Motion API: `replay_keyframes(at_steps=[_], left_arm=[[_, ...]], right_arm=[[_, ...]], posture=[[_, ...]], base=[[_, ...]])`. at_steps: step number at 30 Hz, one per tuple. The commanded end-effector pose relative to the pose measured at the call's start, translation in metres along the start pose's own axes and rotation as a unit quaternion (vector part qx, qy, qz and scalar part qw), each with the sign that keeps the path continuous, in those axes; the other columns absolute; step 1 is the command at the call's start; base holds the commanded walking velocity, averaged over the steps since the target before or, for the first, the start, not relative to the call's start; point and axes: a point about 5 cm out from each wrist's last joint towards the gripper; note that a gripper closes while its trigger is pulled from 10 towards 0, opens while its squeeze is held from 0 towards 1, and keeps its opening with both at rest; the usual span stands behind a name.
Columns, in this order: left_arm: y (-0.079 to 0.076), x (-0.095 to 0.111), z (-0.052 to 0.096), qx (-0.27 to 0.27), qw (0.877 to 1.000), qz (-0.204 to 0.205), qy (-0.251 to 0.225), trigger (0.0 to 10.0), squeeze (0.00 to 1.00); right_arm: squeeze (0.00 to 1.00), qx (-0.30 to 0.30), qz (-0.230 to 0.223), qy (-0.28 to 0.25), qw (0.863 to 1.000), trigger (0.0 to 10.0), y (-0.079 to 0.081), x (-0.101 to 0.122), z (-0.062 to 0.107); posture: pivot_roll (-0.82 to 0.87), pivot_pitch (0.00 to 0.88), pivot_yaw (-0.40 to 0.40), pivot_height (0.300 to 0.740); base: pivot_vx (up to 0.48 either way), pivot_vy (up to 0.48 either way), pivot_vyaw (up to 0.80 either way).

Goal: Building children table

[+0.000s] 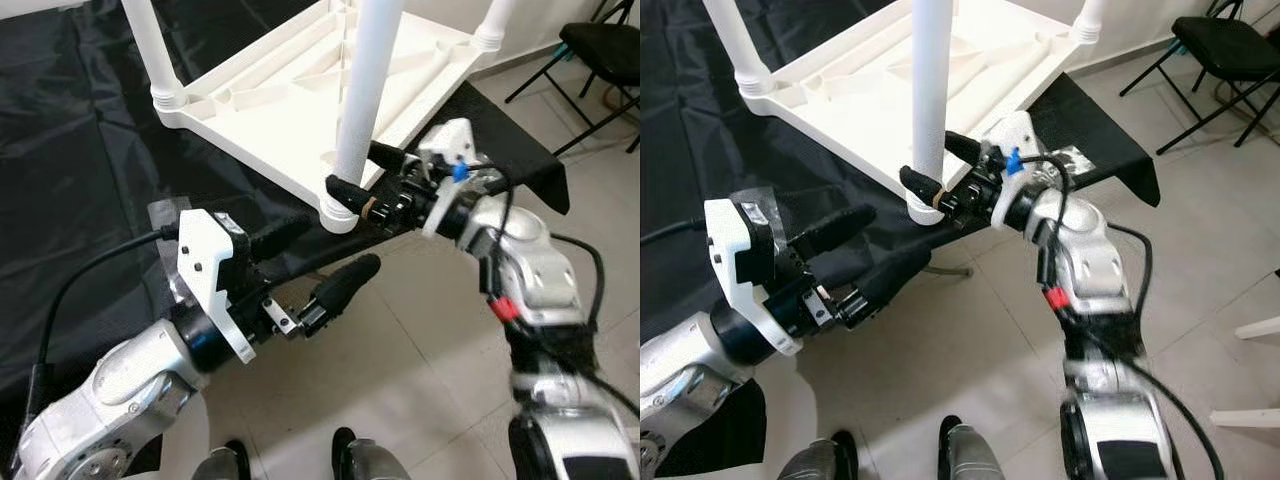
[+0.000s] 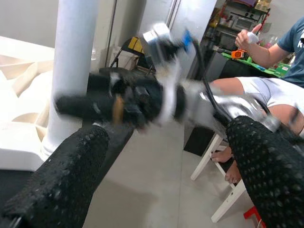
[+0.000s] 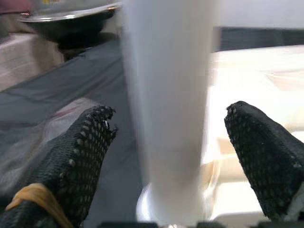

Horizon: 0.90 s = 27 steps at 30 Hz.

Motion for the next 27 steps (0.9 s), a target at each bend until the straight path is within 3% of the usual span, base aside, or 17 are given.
replay_keyframes(at_steps=[1,8,9,10,11,21,23,25,26,27], left_arm=[[-0.004,0.000,0.004,-0.001,1.000,-0.006,0.008,10.0,0.00],[-0.007,0.002,0.009,0.008,1.000,-0.009,0.008,10.0,0.00],[-0.007,0.002,0.009,0.009,1.000,-0.008,0.008,10.0,0.00],[-0.007,0.002,0.009,0.009,1.000,-0.008,0.008,10.0,0.00],[-0.007,0.002,0.008,0.009,1.000,-0.008,0.008,10.0,0.00],[-0.009,0.001,0.007,0.007,1.000,-0.006,0.008,10.0,0.00],[-0.010,0.001,0.008,0.006,1.000,-0.005,0.009,10.0,0.00],[-0.010,0.001,0.008,0.006,1.000,-0.005,0.009,10.0,0.00],[-0.011,0.001,0.008,0.007,1.000,-0.004,0.009,10.0,0.00],[-0.011,0.001,0.008,0.007,1.000,-0.004,0.009,10.0,0.00]], right_arm=[[0.00,0.013,0.011,-0.001,1.000,10.0,0.000,-0.002,-0.002],[0.00,0.058,0.035,-0.019,0.998,10.0,-0.024,0.018,-0.011],[0.00,0.075,0.036,-0.020,0.996,1.6,-0.025,0.020,-0.012],[0.00,0.075,0.036,-0.020,0.996,1.6,-0.025,0.020,-0.012],[0.00,0.092,0.035,-0.022,0.995,0.0,-0.026,0.021,-0.013],[0.00,0.143,0.047,-0.004,0.989,0.0,-0.025,0.018,-0.008],[0.00,0.127,0.027,0.049,0.990,0.0,-0.003,0.005,0.000],[0.00,0.127,0.027,0.049,0.990,0.0,-0.003,0.005,0.000],[0.00,0.074,-0.007,0.065,0.995,0.0,0.019,-0.005,-0.001],[0.00,0.074,-0.007,0.065,0.995,0.0,0.019,-0.005,-0.001]], posture=[[0.08,0.341,-0.051,0.740],[0.10,0.352,-0.063,0.740],[0.10,0.351,-0.064,0.740],[0.10,0.351,-0.064,0.740],[0.10,0.355,-0.065,0.740],[0.09,0.356,-0.062,0.740],[0.07,0.363,-0.070,0.740],[0.07,0.363,-0.070,0.740],[0.08,0.364,-0.081,0.740],[0.08,0.364,-0.081,0.740]], base=[[0.000,0.000,0.00],[0.000,0.000,0.00],[0.000,0.000,0.00],[0.000,0.000,0.00],[0.000,0.000,0.00],[0.000,0.000,0.00],[0.000,0.000,0.00],[0.000,0.000,0.00],[0.000,0.000,0.00],[0.000,0.000,0.00]])
Point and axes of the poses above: a point about 5 cm out from each wrist's last joint towards the gripper, its own z axis pointing back from the gripper into the wrist, its own x axis along the axis of the wrist's last joint, y = z × x, and after that the axes turned 14 degrees about z, right-handed
